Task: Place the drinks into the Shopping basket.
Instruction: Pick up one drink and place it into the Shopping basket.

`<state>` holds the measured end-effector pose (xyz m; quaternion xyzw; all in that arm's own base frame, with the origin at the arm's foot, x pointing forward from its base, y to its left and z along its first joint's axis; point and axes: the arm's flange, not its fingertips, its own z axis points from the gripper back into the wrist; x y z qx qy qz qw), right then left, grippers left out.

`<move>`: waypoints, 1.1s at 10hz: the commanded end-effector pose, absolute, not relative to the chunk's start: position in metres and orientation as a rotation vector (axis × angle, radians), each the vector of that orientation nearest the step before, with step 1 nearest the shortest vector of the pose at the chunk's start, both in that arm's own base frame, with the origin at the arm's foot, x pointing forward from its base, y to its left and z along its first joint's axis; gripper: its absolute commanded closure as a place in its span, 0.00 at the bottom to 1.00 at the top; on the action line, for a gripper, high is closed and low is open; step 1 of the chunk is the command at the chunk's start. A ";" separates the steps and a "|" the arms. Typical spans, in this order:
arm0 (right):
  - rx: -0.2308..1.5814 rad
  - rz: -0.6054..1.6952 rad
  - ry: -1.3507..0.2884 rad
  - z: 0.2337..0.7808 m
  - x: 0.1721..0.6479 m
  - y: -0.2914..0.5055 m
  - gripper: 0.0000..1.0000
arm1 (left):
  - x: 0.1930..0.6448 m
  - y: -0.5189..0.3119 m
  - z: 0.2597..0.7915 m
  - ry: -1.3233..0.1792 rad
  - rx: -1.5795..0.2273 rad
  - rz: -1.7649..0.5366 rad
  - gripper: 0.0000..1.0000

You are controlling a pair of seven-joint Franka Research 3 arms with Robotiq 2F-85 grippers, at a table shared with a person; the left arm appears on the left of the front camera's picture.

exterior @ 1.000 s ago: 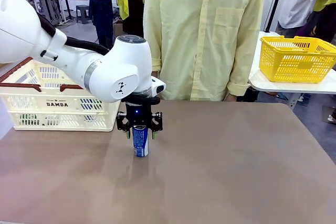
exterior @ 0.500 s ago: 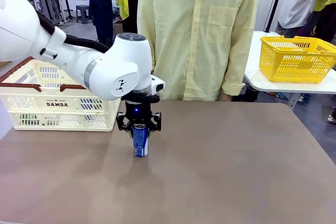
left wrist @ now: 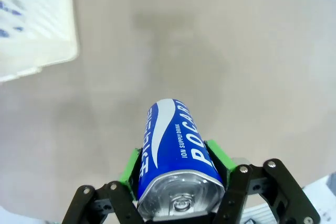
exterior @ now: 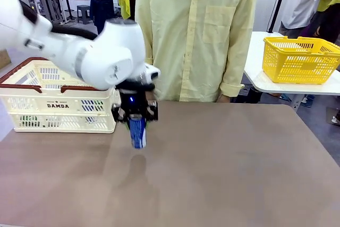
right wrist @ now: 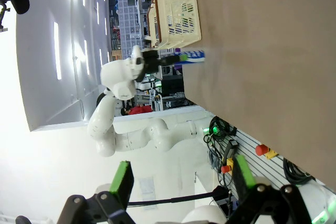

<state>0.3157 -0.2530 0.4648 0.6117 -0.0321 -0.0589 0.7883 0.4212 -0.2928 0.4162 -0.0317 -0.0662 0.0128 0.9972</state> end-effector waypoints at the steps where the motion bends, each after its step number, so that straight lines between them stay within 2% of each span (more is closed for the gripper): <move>1: 1.310 -0.132 -0.051 0.470 0.314 -0.253 0.00 | 0.435 -0.244 0.499 -0.231 -0.095 0.044 1.00; 2: 1.310 -0.132 -0.051 0.470 0.314 -0.253 0.00 | 0.452 -0.211 0.538 -0.329 -0.075 0.105 1.00; 3: 1.310 -0.132 -0.051 0.470 0.314 -0.253 0.00 | 0.471 -0.175 0.566 -0.367 -0.141 0.118 1.00; 4: 1.310 -0.132 -0.051 0.470 0.314 -0.253 0.00 | 0.493 -0.137 0.583 -0.400 -0.219 0.153 1.00; 5: 1.310 -0.132 -0.051 0.470 0.314 -0.253 0.00 | 0.519 -0.102 0.587 -0.453 -0.173 0.286 1.00; 7: 1.310 -0.132 -0.051 0.470 0.314 -0.253 0.00 | 0.558 -0.051 0.563 -0.385 -0.127 0.486 1.00; 8: 1.310 -0.132 -0.051 0.470 0.314 -0.253 0.00 | 0.563 -0.043 0.552 -0.336 -0.181 0.494 1.00; 11: 1.310 -0.132 -0.051 0.470 0.314 -0.253 0.00 | 0.575 -0.026 0.505 -0.257 -0.035 0.590 1.00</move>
